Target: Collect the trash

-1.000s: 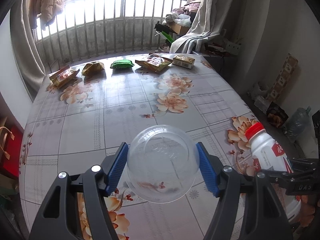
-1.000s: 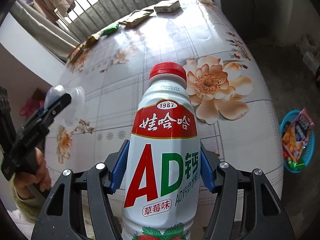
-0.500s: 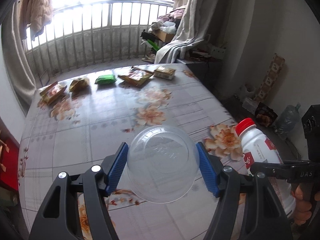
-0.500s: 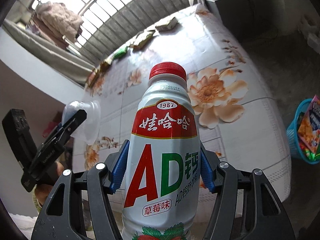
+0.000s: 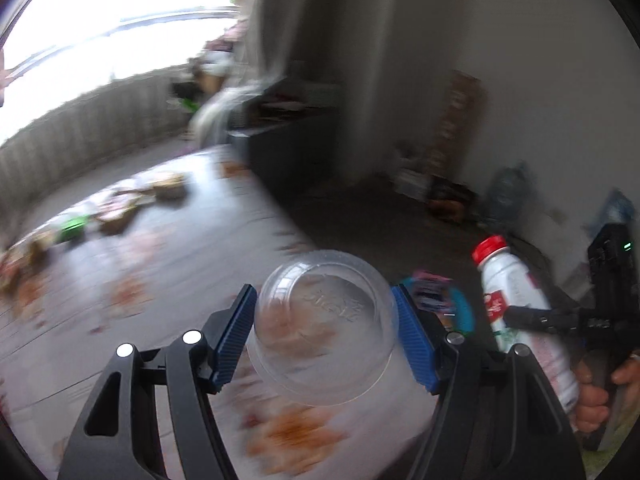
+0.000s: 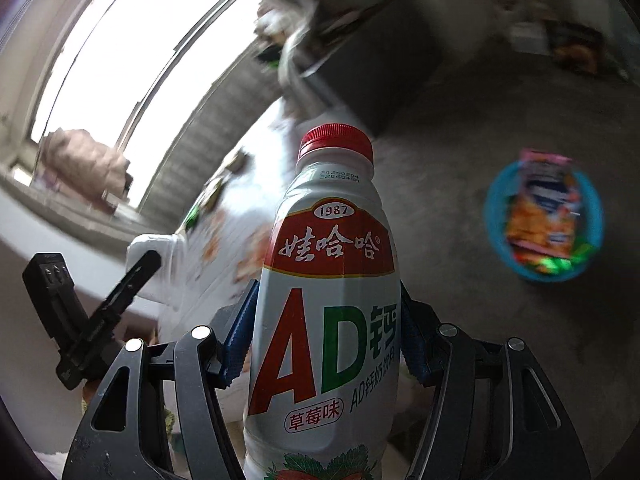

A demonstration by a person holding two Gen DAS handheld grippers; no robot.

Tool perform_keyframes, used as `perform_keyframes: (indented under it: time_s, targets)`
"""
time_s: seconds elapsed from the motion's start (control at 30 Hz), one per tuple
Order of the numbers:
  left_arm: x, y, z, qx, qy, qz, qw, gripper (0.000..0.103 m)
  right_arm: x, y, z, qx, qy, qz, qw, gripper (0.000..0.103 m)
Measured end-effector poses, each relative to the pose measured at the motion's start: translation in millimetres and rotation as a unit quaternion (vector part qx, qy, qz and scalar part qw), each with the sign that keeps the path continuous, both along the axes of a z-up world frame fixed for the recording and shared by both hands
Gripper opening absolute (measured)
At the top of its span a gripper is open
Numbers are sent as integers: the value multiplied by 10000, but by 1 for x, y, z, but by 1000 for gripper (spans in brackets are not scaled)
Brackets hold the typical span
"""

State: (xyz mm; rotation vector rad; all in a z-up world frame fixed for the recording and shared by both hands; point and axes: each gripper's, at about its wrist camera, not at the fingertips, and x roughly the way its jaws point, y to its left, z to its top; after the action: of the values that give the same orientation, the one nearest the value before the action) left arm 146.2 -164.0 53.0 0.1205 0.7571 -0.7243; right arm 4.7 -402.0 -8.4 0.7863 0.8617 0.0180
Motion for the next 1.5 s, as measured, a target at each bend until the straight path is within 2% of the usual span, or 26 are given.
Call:
perform_keyframes:
  time_s: [0.13, 0.23, 0.37, 0.5, 0.57, 0.6, 0.67, 0.7, 0.77, 0.87, 1.0, 1.17, 1.23, 1.33, 1.4, 1.47, 1.5]
  targets:
    - [2, -73, -9, -30, 471, -665, 9967, 67, -31, -50, -15, 188, 119, -584, 9980, 59]
    - [9, -131, -30, 67, 1080, -1044, 9886, 67, -46, -80, -38, 485, 263, -924, 9942, 59]
    - [13, -209, -65, 477, 1558, -1363, 9772, 67, -49, -113, -71, 852, 486, -1202, 9879, 59]
    - [18, -266, -84, 709, 1648, -1461, 9729, 68, -31, -150, -93, 1083, 655, -1331, 9830, 59]
    - [23, -300, -95, 810, 1721, -1488, 9704, 79, -15, -172, -111, 1195, 793, -1386, 9799, 62]
    - [27, -318, -102, 905, 1732, -1502, 9691, 91, -4, -187, -128, 1362, 912, -1548, 9743, 62]
    - [35, -335, -113, 1037, 1600, -1307, 9729, 92, 2, -205, -154, 1570, 1032, -1784, 9659, 81]
    - [37, -339, -117, 1067, 1554, -1190, 9748, 92, 5, -214, -172, 1475, 1300, -1927, 9614, 81]
    - [41, -336, -124, 1045, 1644, -1054, 9752, 92, 1, -219, -195, 1418, 1626, -2150, 9525, 81]
    - [41, -314, -124, 819, 1821, -1043, 9743, 92, -12, -209, -208, 1716, 1483, -2166, 9496, 81]
    - [39, -290, -115, 710, 1750, -1106, 9757, 92, -37, -189, -206, 1457, 1482, -2158, 9541, 81]
    - [22, -253, -85, 468, 1622, -1219, 9781, 92, -65, -173, -186, 1099, 1398, -2143, 9604, 81]
    - [7, -227, -63, 379, 1389, -1397, 9797, 92, -72, -161, -165, 761, 1329, -2031, 9671, 81]
    - [-9, -188, -38, 238, 1121, -1380, 9838, 92, -78, -129, -117, -204, 1145, -1664, 9792, 81]
    - [-18, -148, -20, 65, 905, -1188, 9888, 96, -79, -104, -89, -755, 923, -1395, 9830, 84]
    - [-25, -112, -7, -68, 676, -781, 9946, 97, -81, -74, -64, -1177, 635, -1150, 9843, 93]
    - [-30, -90, -2, -127, 511, -433, 9977, 97, -82, -55, -53, -1403, 477, -1022, 9837, 95]
